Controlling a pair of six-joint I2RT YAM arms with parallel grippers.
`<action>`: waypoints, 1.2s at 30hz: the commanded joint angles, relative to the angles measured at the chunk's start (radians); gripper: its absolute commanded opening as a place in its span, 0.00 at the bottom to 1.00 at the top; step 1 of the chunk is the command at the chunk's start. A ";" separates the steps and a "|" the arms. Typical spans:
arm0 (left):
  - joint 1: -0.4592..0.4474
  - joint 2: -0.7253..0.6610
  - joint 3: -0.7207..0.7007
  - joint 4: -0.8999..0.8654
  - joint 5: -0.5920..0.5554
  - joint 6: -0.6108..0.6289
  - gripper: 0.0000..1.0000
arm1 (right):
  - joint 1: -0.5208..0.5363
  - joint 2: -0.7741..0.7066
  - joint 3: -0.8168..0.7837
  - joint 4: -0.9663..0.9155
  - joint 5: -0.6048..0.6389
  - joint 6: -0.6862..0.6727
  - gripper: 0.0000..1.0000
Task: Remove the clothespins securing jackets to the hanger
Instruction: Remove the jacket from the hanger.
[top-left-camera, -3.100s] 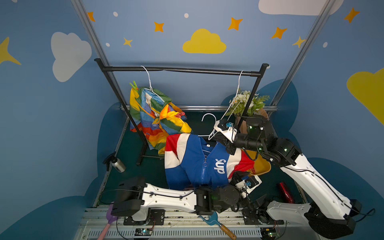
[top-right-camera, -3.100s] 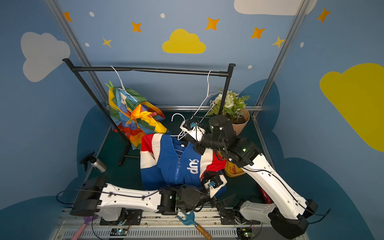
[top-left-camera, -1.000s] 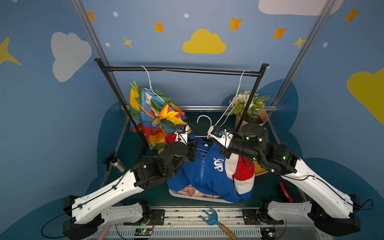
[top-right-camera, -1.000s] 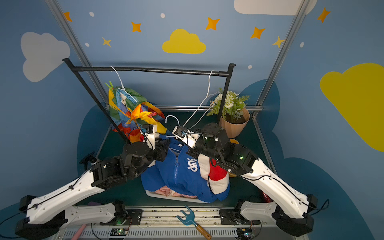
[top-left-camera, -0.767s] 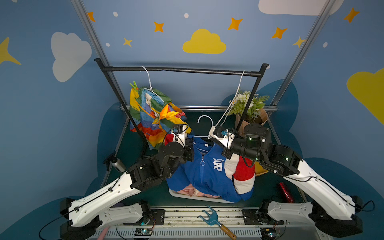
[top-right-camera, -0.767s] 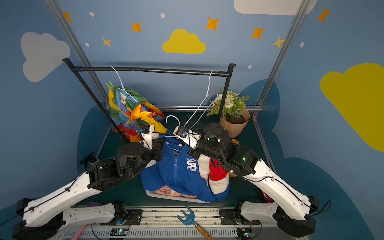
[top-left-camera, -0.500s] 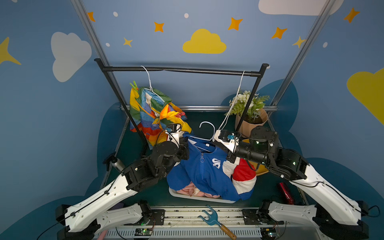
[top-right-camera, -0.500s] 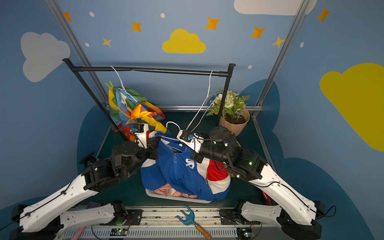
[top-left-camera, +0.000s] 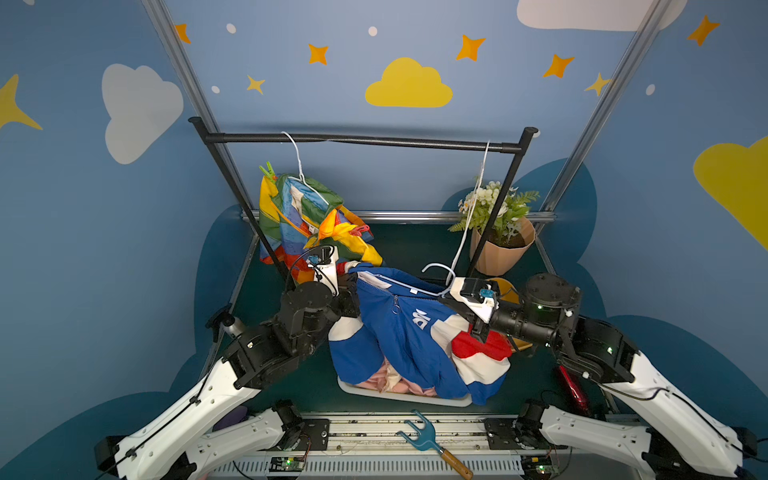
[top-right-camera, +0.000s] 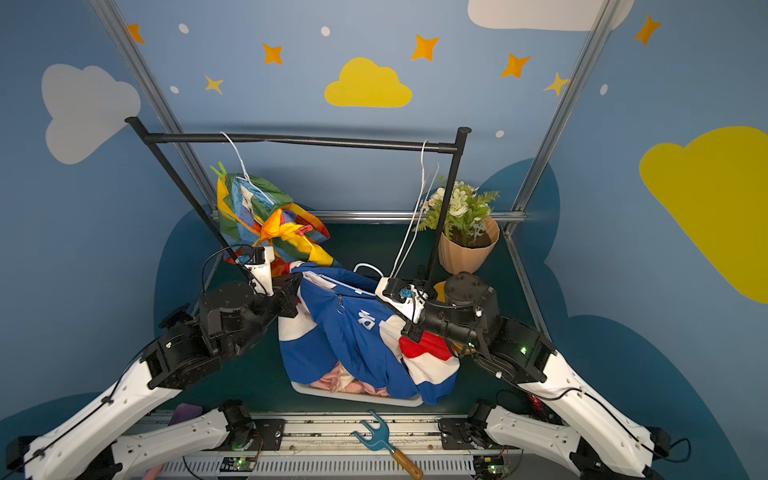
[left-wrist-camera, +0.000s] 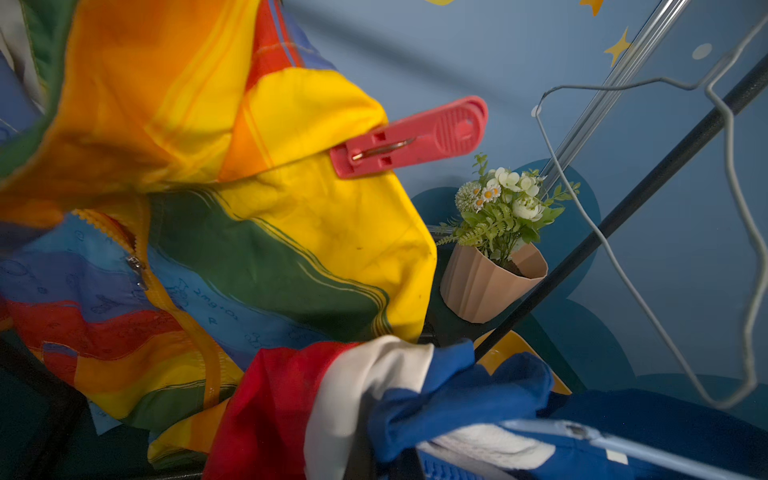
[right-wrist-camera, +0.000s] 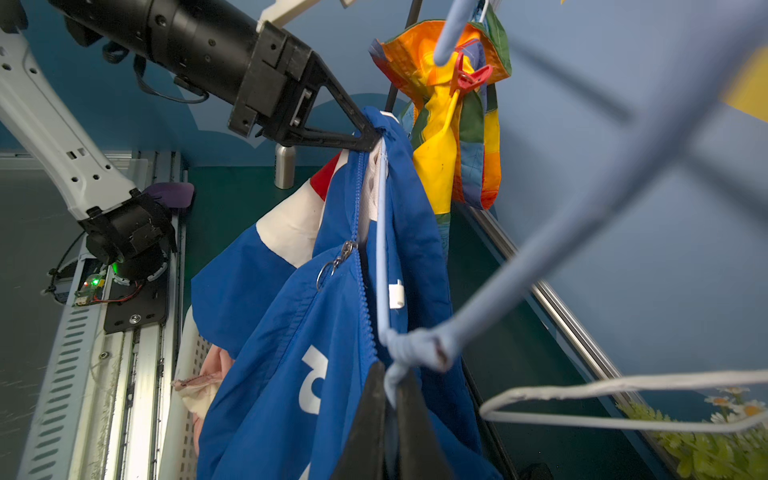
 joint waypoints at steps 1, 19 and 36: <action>0.049 -0.026 0.014 -0.040 -0.109 -0.011 0.04 | -0.025 -0.070 0.015 0.030 0.010 0.043 0.00; 0.073 0.010 0.109 -0.018 -0.050 0.007 0.04 | -0.020 -0.071 -0.050 -0.043 -0.071 0.018 0.00; 0.164 0.046 0.137 -0.043 0.036 -0.054 0.04 | -0.029 -0.235 -0.153 0.065 -0.062 0.105 0.00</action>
